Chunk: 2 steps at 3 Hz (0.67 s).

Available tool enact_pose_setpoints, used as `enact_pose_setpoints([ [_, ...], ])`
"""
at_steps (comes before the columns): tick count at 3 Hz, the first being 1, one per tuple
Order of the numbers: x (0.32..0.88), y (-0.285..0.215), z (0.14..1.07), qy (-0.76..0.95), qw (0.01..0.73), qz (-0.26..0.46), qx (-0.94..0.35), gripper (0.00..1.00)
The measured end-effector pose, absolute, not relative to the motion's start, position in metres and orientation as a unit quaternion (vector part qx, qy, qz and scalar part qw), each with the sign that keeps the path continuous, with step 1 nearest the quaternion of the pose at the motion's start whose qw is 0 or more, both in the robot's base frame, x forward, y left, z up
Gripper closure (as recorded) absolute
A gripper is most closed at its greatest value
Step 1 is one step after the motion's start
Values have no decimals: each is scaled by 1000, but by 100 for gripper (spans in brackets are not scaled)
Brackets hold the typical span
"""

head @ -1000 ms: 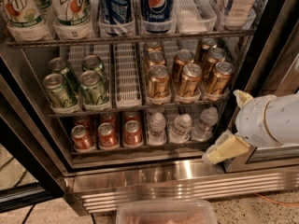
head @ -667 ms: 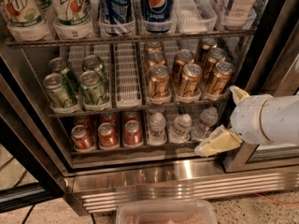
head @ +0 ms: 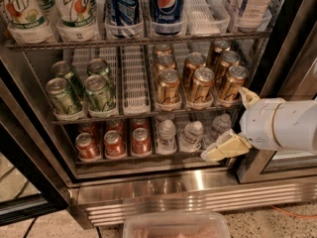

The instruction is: Pick orange can from middle shelf of fridge

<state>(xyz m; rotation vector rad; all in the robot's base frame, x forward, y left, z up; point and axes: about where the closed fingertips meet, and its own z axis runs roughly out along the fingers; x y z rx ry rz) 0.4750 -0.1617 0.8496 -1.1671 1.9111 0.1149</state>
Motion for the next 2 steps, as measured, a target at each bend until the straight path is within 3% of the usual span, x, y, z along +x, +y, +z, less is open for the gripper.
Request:
enact_pose_setpoints([
  [2, 489, -128, 836, 761, 511, 64, -394, 0],
])
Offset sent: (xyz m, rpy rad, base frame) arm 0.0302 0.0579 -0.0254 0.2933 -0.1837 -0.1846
